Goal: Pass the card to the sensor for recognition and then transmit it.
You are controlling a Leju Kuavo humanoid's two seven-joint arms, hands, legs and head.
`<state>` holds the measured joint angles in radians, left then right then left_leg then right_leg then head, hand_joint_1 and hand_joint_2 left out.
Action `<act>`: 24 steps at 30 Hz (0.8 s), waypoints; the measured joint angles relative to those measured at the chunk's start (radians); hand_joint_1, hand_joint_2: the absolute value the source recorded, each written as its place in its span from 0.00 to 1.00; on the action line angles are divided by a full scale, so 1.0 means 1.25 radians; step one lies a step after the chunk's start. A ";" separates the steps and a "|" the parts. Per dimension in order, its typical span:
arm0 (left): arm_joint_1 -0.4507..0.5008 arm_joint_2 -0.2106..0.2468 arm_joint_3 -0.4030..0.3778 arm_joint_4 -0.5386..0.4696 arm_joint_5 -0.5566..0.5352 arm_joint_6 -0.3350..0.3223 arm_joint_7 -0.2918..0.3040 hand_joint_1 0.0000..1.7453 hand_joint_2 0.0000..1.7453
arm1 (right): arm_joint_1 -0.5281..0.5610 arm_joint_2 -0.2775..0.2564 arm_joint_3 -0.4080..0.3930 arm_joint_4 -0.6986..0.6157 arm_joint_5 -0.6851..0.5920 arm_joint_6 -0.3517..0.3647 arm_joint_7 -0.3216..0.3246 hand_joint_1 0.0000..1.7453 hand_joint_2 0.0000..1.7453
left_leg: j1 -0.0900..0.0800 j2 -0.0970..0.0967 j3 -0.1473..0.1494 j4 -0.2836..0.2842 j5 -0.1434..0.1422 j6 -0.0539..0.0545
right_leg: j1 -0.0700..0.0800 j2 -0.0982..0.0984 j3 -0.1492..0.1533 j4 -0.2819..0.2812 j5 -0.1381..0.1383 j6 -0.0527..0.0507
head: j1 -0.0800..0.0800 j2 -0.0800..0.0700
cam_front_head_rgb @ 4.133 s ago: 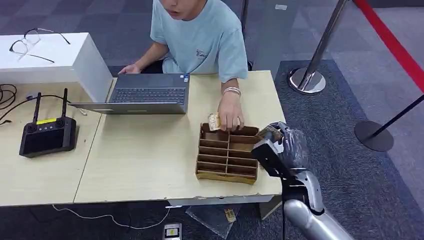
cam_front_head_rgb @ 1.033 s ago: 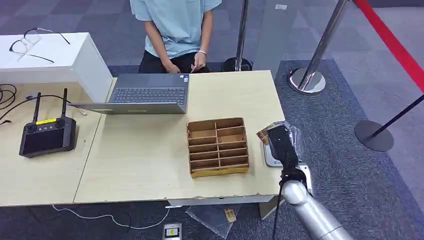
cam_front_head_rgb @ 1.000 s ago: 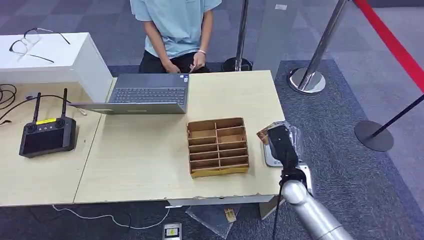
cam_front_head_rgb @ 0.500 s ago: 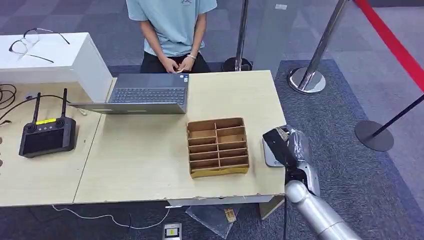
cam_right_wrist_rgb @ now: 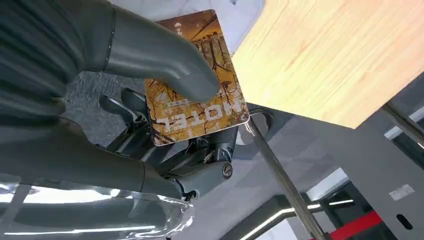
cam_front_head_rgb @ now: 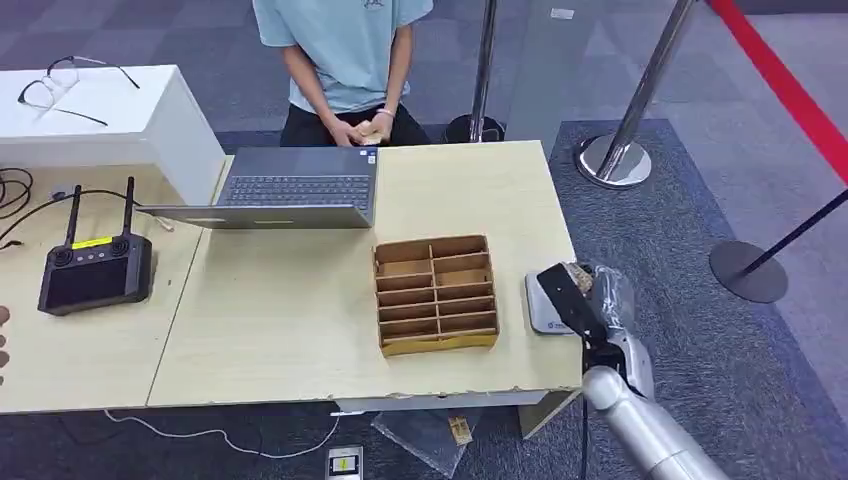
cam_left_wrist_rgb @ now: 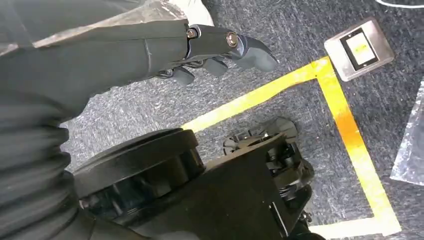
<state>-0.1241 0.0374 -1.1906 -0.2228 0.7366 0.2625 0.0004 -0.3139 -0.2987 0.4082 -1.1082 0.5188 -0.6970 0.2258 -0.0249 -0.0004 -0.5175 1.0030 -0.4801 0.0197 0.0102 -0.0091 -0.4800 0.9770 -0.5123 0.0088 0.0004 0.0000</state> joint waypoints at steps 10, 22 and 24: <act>0.000 0.000 0.000 0.000 0.001 0.003 -0.005 0.00 1.00 | 0.009 0.006 0.000 0.015 -0.021 -0.001 -0.033 1.00 1.00 | 0.000 0.000 0.000 0.000 0.000 0.000 | 0.000 0.000 0.000 0.000 0.000 0.000 | 0.000 0.000; 0.000 0.000 0.000 0.000 0.001 0.002 -0.001 0.00 1.00 | 0.014 0.020 -0.013 0.042 -0.120 -0.002 -0.074 1.00 1.00 | 0.000 0.000 0.000 0.000 0.000 0.000 | 0.000 0.000 0.000 0.000 0.000 0.000 | 0.000 0.000; 0.000 0.000 0.000 0.000 0.001 0.002 -0.001 0.00 1.00 | 0.014 0.021 -0.013 0.046 -0.120 -0.002 -0.074 1.00 1.00 | 0.000 0.000 0.001 0.000 0.000 0.000 | 0.000 0.000 0.000 0.000 0.000 0.000 | 0.000 0.000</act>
<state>-0.1240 0.0374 -1.1909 -0.2228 0.7378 0.2655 -0.0008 -0.2959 -0.2728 0.3914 -1.0502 0.3693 -0.6989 0.1328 -0.0248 -0.0003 -0.5168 1.0030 -0.4801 0.0197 0.0103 -0.0091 -0.4794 0.9770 -0.5122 0.0088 0.0004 0.0000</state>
